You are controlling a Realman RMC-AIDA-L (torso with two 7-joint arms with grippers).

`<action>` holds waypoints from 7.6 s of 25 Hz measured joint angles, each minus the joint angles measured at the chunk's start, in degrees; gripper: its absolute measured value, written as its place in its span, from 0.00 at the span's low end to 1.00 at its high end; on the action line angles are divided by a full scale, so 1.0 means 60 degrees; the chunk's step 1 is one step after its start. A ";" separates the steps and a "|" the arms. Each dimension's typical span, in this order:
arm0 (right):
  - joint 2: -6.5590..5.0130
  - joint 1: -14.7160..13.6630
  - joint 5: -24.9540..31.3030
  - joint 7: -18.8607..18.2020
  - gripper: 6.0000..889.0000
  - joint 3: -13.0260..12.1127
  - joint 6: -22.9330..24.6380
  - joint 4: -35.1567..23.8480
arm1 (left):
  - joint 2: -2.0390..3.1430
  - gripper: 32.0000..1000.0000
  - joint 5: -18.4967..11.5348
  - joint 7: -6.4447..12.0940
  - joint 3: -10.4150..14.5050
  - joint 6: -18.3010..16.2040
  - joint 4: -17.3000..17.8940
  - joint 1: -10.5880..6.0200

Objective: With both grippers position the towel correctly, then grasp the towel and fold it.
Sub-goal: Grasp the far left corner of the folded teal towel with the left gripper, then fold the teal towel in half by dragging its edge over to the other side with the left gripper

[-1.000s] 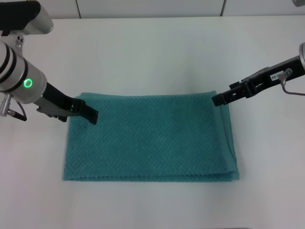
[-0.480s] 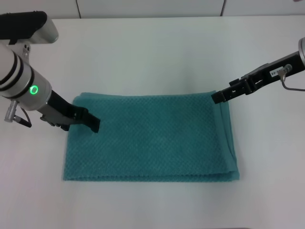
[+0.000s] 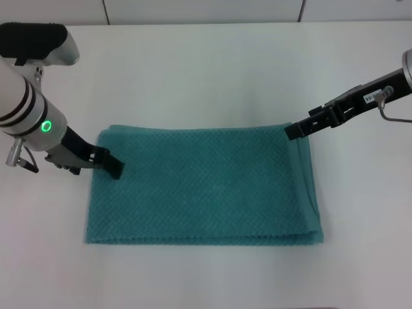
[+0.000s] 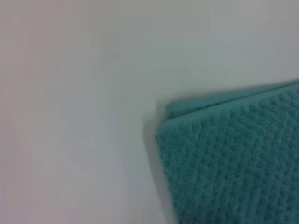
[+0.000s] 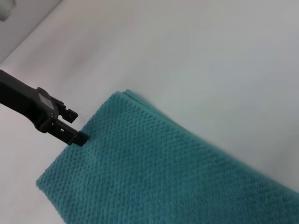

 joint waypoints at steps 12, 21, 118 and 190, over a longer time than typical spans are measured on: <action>0.0000 0.0002 0.0002 0.0000 0.97 -0.0001 0.0049 0.0042 | -0.0026 0.88 0.0350 -0.0012 0.0345 -0.0467 -0.0288 -0.0001; 0.0000 0.0002 0.0003 -0.0006 0.97 0.0005 0.0068 0.0052 | -0.0037 0.88 0.0356 -0.0011 0.0359 -0.0795 -0.0875 -0.0145; -0.0057 -0.0071 -0.0028 -0.0071 0.97 0.0048 0.0097 0.0184 | 0.0005 0.07 0.0360 -0.0011 0.0464 -0.0860 -0.1316 -0.0426; -0.0410 0.0017 0.0002 -0.0132 0.97 0.0085 0.0696 0.0799 | -0.0038 0.47 -0.6705 0.1769 0.3170 -0.2471 -0.1210 -0.1322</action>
